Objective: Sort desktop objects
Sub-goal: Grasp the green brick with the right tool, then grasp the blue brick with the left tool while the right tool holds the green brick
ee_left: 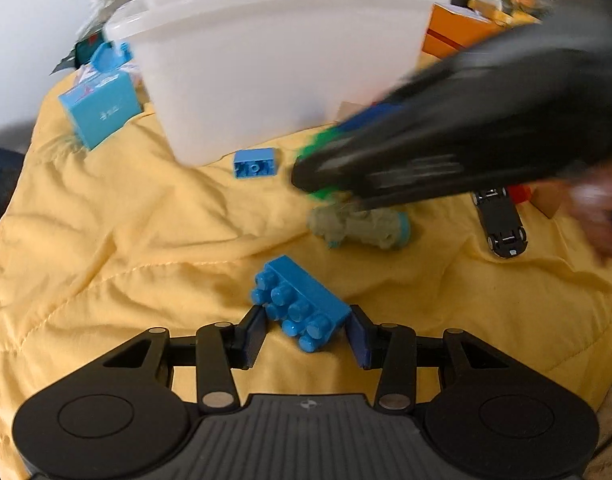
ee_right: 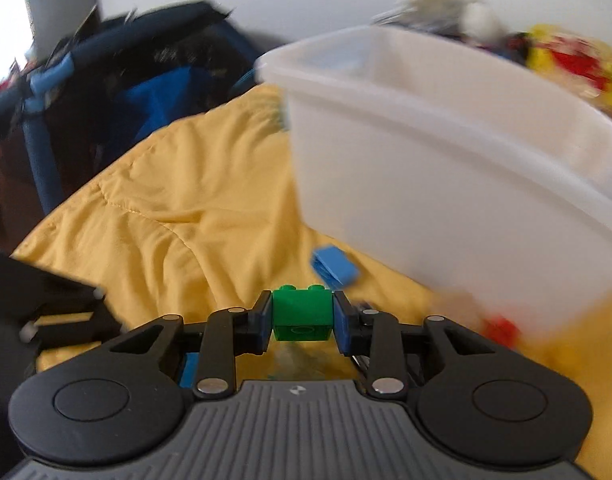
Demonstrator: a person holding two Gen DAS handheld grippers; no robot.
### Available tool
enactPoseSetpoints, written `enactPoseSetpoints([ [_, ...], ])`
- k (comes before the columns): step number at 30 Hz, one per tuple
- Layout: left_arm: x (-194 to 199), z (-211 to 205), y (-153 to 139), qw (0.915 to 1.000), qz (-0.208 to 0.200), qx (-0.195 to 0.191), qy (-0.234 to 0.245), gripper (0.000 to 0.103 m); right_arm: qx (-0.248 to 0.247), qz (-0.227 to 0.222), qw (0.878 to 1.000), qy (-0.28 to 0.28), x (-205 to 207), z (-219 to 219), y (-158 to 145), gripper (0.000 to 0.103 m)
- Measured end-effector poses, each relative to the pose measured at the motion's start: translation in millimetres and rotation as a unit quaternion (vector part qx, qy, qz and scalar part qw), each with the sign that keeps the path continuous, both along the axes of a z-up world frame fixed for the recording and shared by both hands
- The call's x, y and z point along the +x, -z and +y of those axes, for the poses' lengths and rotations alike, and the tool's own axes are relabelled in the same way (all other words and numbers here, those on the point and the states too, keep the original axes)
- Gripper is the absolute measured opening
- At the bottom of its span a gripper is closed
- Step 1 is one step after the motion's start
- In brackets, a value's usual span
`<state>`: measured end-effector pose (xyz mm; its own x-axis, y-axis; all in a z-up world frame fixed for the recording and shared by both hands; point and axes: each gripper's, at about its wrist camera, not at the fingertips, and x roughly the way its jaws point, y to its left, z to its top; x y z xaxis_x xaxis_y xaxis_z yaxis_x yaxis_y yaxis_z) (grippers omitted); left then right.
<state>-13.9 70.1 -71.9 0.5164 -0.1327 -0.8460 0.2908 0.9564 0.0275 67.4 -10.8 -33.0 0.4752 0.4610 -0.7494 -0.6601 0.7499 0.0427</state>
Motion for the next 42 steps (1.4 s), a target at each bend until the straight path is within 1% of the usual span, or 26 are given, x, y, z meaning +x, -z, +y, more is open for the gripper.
enactPoseSetpoints([
  [3,2,-10,-2,0.9996,-0.004,0.007,0.027,0.047,0.029,0.001,0.999,0.044,-19,-39,-8,0.034],
  [5,3,-19,-3,0.9987,-0.004,0.019,0.046,0.047,0.024,-0.013,0.998,0.061,-38,-61,-10,0.034],
  [7,2,-28,-5,0.9972,-0.005,0.03,0.069,0.047,0.033,-0.008,0.996,0.085,-52,-81,-9,0.034],
  [9,4,-34,-4,0.9949,-0.005,0.042,0.092,0.047,0.047,0.001,0.994,0.098,-63,-93,-8,0.034],
  [10,3,-37,-3,0.9937,-0.007,0.048,0.101,0.047,0.05,-0.004,0.994,0.101,-71,-102,-7,0.034],
  [13,-1,-44,-7,0.9911,-0.015,0.062,0.117,0.047,0.053,-0.008,0.992,0.115,-79,-113,-2,0.034],
  [15,-5,-44,-11,0.9916,-0.017,0.06,0.113,0.048,0.055,-0.002,0.991,0.122,-83,-118,1,0.034],
  [17,-7,-39,-14,0.9935,-0.017,0.052,0.1,0.05,0.065,-0.006,0.991,0.115,-84,-116,2,0.034],
  [20,-9,-30,-18,0.9974,-0.015,0.021,0.068,0.051,0.086,-0.022,0.992,0.09,-85,-108,0,0.034],
  [22,-8,-24,-17,0.9992,-0.009,-0.002,0.04,0.051,0.094,-0.04,0.992,0.07,-84,-97,5,0.034],
  [24,-5,-17,-14,0.9998,-0.002,-0.019,0.009,0.051,0.092,-0.053,0.993,0.056,-81,-87,12,0.034],
  [26,-3,-13,-12,0.9995,0.001,-0.031,-0.01,0.051,0.095,-0.059,0.993,0.045,-76,-78,21,0.034],
  [28,-2,-12,-12,0.9994,-0.001,-0.032,-0.015,0.051,0.096,-0.058,0.993,0.037,-73,-71,28,0.034],
  [30,-1,-13,-10,0.9995,-0.001,-0.028,-0.013,0.051,0.08,-0.057,0.995,0.031,-75,-69,36,0.034],
  [34,4,-14,-6,0.9993,0.002,-0.035,-0.014,0.051,0.059,-0.021,0.997,0.033,-85,-81,44,0.035],
  [36,5,-15,-4,0.9993,-0.001,-0.033,-0.017,0.051,0.05,-0.014,0.998,0.034,-89,-85,44,0.035],
  [39,8,-15,0,0.9992,0.011,-0.038,-0.008,0.051,0.046,-0.007,0.998,0.038,-88,-87,37,0.038],
  [40,8,-16,2,0.9992,0.013,-0.037,-0.006,0.051,0.045,-0.009,0.998,0.039,-85,-86,34,0.041],
  [42,9,-17,4,0.9991,0.018,-0.037,-0.005,0.05,0.034,-0.011,0.999,0.037,-81,-80,33,0.042],
])
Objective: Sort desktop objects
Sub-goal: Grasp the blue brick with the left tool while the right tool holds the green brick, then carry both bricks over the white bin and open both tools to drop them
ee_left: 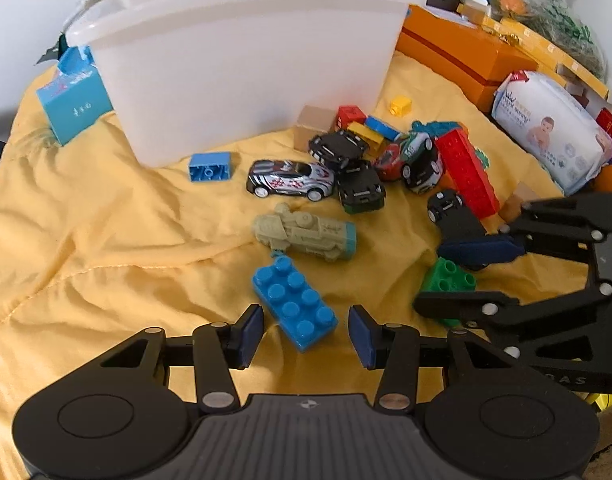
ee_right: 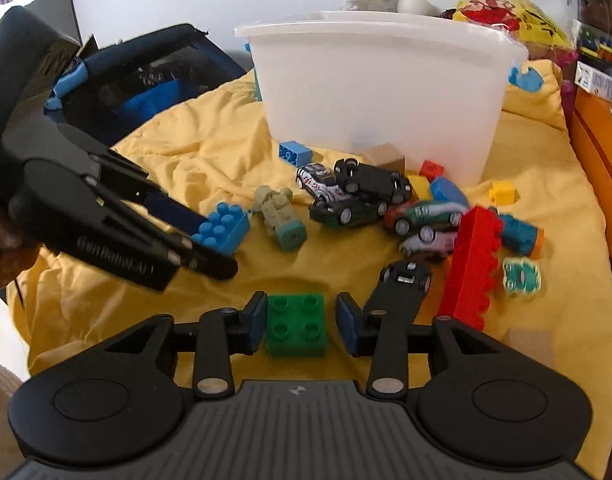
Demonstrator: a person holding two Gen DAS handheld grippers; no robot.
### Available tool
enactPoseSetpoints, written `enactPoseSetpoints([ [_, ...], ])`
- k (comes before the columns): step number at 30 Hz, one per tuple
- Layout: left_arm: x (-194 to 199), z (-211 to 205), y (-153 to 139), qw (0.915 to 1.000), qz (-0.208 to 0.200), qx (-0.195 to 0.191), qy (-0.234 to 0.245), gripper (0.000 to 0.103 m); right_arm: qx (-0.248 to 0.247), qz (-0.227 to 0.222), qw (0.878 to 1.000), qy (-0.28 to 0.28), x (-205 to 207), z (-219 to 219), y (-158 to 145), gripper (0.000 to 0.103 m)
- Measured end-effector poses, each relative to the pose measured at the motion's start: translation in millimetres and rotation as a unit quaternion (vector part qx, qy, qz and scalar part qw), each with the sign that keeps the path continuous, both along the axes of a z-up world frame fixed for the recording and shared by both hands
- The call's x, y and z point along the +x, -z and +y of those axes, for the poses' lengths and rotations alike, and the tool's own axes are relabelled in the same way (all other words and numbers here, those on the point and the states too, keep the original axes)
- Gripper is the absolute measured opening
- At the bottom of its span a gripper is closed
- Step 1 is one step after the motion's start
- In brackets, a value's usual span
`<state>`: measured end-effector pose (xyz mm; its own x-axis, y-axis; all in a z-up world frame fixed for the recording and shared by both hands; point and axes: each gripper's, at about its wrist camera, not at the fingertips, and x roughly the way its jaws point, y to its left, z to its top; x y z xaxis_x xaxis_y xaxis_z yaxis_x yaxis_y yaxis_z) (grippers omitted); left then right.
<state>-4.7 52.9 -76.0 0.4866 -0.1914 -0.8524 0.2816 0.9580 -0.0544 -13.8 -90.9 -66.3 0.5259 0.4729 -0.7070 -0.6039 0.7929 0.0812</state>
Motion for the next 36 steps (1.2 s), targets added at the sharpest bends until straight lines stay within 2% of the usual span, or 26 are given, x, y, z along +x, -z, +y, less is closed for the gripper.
enactPoseSetpoints([
  [2,1,1,2,1.0,0.004,-0.002,-0.004,0.049,-0.009,0.005,1.0,-0.004,3,4,1,0.042],
  [5,0,7,3,0.9999,-0.002,-0.006,-0.015,0.035,-0.024,0.01,1.0,-0.006,2,7,3,0.041],
  [7,-1,11,2,0.9997,-0.002,-0.014,-0.02,0.034,-0.039,0.012,0.999,-0.006,1,8,6,0.04],
  [10,-5,13,-7,0.9994,-0.013,-0.027,-0.015,0.034,-0.04,0.012,0.999,-0.005,0,7,5,0.034],
  [14,-9,14,-42,0.9972,-0.059,-0.045,-0.002,0.034,-0.035,0.009,0.999,-0.002,3,4,-9,0.034],
  [17,-6,19,-75,0.9925,-0.101,-0.068,-0.004,0.034,-0.021,-0.012,1.0,0.006,10,-3,-33,0.034],
  [21,6,24,-121,0.9826,-0.168,-0.078,-0.001,0.034,0.011,-0.076,0.997,0.017,24,-11,-83,0.034],
  [25,26,26,-156,0.9718,-0.227,-0.063,0.009,0.034,0.041,-0.147,0.988,0.039,45,-18,-135,0.034],
  [29,50,26,-184,0.9613,-0.272,-0.043,0.007,0.034,0.054,-0.199,0.976,0.062,69,-16,-171,0.034],
  [31,65,25,-195,0.9548,-0.296,-0.029,0.005,0.034,0.061,-0.213,0.972,0.079,84,-10,-184,0.034],
  [34,93,19,-196,0.9506,-0.31,0.0,-0.001,0.034,0.067,-0.209,0.969,0.11,109,1,-190,0.034],
  [36,110,15,-192,0.953,-0.303,0.004,-0.008,0.034,0.063,-0.202,0.97,0.118,122,9,-186,0.034],
])
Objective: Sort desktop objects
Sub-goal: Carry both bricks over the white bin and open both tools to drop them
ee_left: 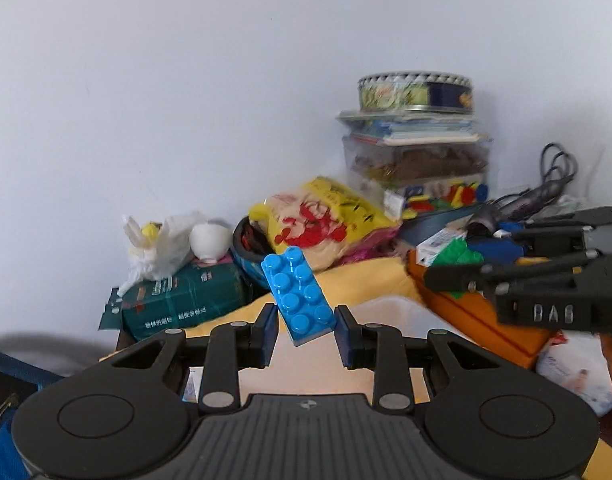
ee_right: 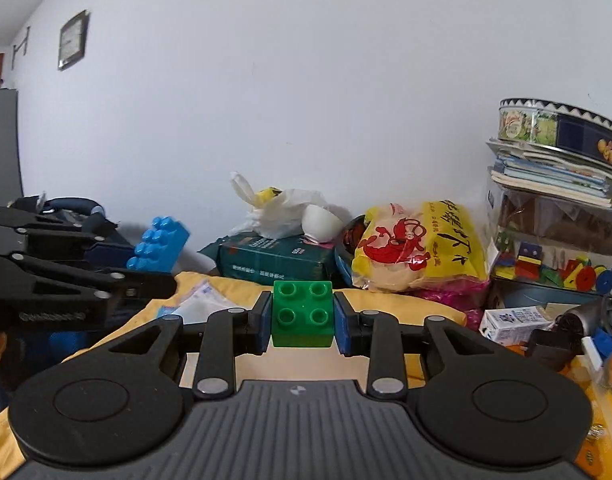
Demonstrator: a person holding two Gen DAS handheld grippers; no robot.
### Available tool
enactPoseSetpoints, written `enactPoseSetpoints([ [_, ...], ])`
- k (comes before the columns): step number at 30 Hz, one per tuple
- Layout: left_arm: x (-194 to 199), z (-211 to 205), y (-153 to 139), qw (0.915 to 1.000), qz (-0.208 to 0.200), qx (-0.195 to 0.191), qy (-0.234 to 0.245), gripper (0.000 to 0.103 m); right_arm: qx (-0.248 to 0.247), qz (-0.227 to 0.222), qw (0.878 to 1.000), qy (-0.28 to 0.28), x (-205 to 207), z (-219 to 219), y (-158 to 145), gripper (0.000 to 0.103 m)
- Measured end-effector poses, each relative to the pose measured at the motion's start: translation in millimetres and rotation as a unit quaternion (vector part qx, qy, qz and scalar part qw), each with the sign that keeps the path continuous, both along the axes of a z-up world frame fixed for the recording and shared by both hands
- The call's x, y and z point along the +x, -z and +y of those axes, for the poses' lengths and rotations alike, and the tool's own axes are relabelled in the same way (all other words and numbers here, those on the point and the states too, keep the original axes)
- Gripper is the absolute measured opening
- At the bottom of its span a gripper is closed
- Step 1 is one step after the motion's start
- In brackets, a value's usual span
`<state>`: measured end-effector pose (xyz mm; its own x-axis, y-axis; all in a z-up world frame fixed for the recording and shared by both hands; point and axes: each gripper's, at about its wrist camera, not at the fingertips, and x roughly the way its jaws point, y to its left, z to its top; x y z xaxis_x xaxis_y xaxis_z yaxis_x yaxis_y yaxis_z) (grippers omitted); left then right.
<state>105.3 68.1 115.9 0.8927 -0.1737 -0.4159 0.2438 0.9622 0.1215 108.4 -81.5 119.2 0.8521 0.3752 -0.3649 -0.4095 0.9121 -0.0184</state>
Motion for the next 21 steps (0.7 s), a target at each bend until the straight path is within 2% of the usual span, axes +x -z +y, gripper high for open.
enactPoseSetpoints([
  [2,11,-1,8,1.0,-0.002,-0.008,-0.002,0.034,-0.009,0.017,1.0,0.005,9,7,10,0.034],
  [5,26,-1,32,0.9996,0.022,0.007,-0.018,0.034,-0.023,0.05,0.998,0.007,25,12,32,0.034],
  [12,43,3,79,0.995,0.096,0.007,-0.028,0.035,-0.05,0.112,0.992,0.014,43,15,74,0.035],
  [17,34,4,77,0.9954,0.091,0.006,-0.029,0.044,-0.054,0.116,0.992,0.018,46,13,78,0.039],
  [21,20,1,64,0.9972,0.069,0.005,-0.026,0.047,-0.039,0.107,0.993,0.017,39,9,66,0.04],
])
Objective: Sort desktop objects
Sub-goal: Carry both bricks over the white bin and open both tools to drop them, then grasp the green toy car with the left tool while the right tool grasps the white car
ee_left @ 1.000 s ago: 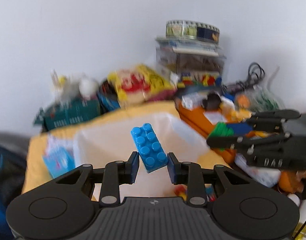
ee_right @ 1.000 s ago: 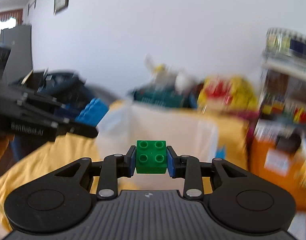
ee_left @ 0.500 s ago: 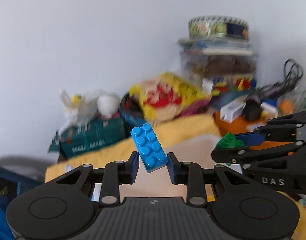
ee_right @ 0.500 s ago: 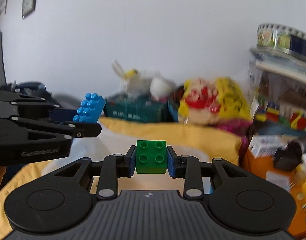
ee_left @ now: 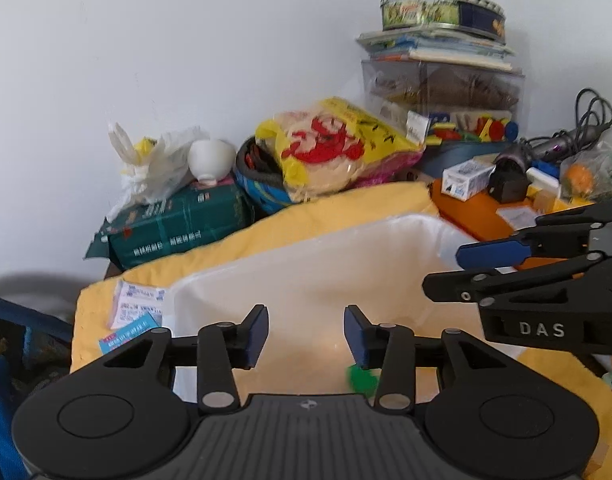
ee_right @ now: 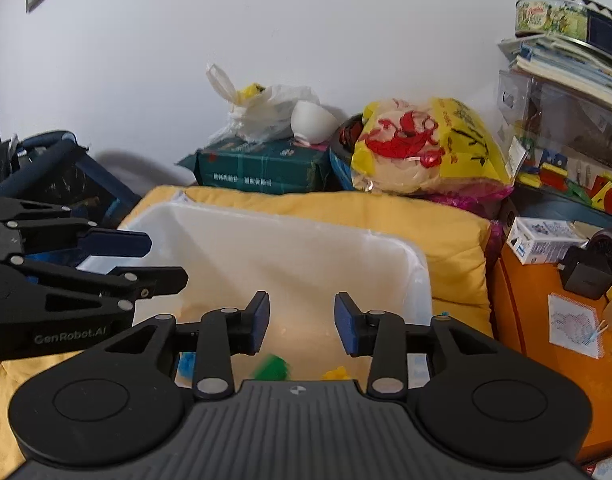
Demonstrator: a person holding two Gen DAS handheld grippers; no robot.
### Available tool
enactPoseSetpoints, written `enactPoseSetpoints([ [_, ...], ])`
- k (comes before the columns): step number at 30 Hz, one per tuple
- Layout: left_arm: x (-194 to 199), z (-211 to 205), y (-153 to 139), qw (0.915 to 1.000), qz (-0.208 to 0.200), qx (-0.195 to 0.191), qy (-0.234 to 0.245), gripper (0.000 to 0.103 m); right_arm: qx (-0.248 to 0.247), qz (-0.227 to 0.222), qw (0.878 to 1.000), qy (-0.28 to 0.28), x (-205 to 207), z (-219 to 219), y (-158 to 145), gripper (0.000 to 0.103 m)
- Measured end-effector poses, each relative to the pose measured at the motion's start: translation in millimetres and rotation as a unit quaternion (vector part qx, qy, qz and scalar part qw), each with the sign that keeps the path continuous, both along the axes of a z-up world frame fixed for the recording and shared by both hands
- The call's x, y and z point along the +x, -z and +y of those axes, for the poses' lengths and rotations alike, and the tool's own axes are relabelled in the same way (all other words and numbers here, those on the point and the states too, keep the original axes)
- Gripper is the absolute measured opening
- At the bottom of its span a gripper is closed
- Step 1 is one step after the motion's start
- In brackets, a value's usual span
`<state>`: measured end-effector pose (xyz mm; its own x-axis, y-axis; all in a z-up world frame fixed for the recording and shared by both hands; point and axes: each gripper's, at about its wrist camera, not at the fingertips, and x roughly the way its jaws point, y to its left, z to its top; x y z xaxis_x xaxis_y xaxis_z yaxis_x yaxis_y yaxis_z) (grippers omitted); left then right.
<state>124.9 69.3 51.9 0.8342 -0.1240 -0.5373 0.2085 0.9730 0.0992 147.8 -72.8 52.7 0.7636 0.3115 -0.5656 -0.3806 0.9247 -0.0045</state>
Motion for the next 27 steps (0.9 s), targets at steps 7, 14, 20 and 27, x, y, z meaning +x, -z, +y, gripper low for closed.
enactPoseSetpoints([
  [7,-48,-2,-15,0.9987,-0.045,-0.024,-0.01,0.055,0.011,-0.034,0.999,-0.022,-30,-7,-19,0.047],
  [14,-93,-3,7,0.9984,-0.004,-0.052,-0.019,0.061,-0.006,-0.036,0.998,-0.047,-76,-22,-14,0.053],
  [20,-119,-15,62,0.996,0.076,-0.045,-0.008,0.061,-0.015,0.01,0.999,-0.042,-108,-32,19,0.052],
  [27,-132,-34,100,0.9899,0.134,-0.039,0.028,0.059,-0.036,0.089,0.994,-0.057,-135,-38,64,0.046],
])
